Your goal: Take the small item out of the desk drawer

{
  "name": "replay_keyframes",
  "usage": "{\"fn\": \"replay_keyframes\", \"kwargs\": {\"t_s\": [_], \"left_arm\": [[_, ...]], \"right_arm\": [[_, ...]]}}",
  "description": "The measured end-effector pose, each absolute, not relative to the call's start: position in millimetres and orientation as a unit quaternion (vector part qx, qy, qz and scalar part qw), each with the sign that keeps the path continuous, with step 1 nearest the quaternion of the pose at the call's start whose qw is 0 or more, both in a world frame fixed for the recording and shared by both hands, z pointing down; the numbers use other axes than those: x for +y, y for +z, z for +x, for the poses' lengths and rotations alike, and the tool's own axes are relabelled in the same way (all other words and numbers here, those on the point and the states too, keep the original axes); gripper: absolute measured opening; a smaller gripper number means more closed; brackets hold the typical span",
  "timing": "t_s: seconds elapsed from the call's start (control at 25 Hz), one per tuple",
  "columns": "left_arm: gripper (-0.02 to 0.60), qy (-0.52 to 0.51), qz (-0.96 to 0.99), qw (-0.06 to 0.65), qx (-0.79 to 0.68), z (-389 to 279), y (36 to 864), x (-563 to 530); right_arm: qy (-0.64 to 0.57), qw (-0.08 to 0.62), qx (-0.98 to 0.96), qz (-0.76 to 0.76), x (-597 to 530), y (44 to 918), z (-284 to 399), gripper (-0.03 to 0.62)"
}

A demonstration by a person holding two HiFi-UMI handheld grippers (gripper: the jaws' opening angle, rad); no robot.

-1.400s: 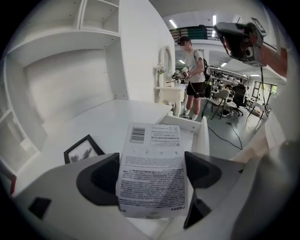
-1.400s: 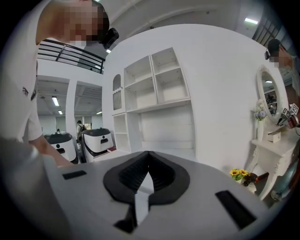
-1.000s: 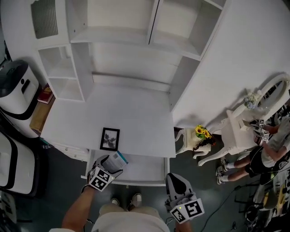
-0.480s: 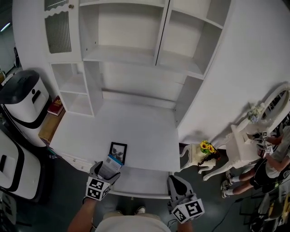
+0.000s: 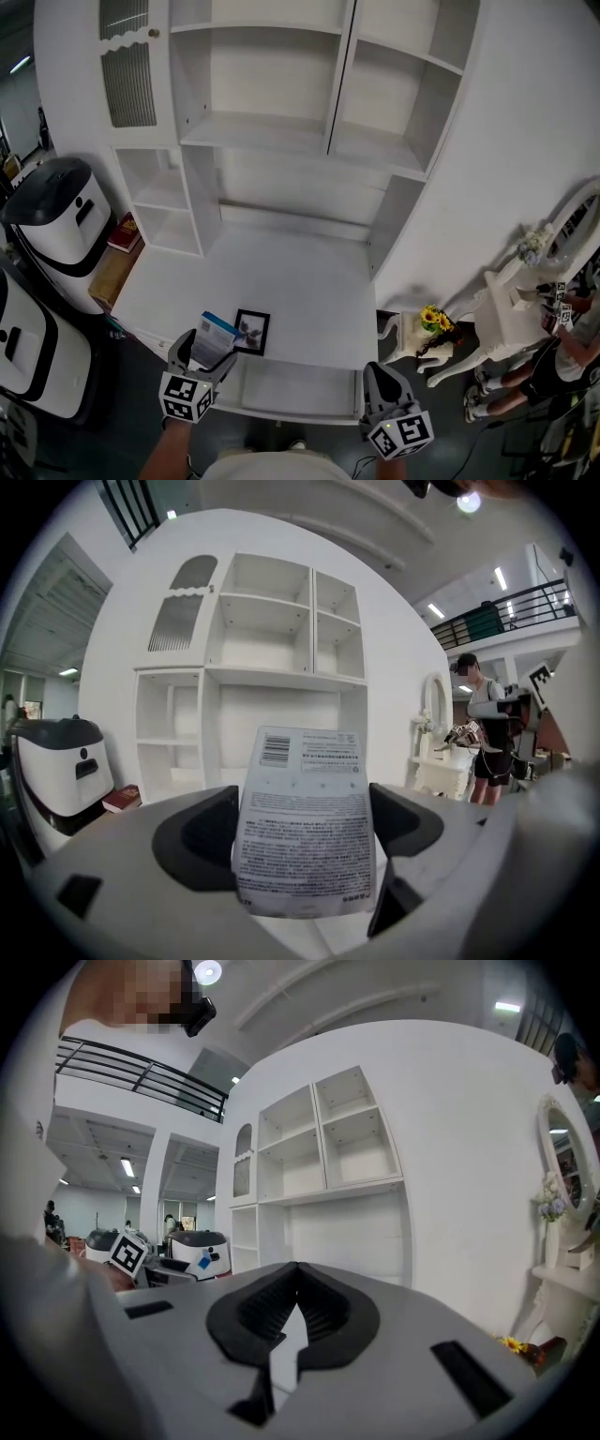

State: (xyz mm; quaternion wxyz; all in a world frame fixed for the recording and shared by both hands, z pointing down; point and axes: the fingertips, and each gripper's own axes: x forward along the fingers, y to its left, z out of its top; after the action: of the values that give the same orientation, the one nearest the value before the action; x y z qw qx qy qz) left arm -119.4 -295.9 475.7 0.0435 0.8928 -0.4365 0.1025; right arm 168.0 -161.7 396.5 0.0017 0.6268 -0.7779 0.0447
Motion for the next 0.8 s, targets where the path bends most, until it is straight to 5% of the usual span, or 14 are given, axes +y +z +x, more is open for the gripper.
{"fn": "replay_keyframes", "kwargs": {"t_s": [0.8], "left_arm": [[0.443,-0.043,0.857,-0.071,-0.509,-172,328,-270]], "right_arm": [[0.036,-0.013,-0.749,0.661,-158,387,210,0.011]]}}
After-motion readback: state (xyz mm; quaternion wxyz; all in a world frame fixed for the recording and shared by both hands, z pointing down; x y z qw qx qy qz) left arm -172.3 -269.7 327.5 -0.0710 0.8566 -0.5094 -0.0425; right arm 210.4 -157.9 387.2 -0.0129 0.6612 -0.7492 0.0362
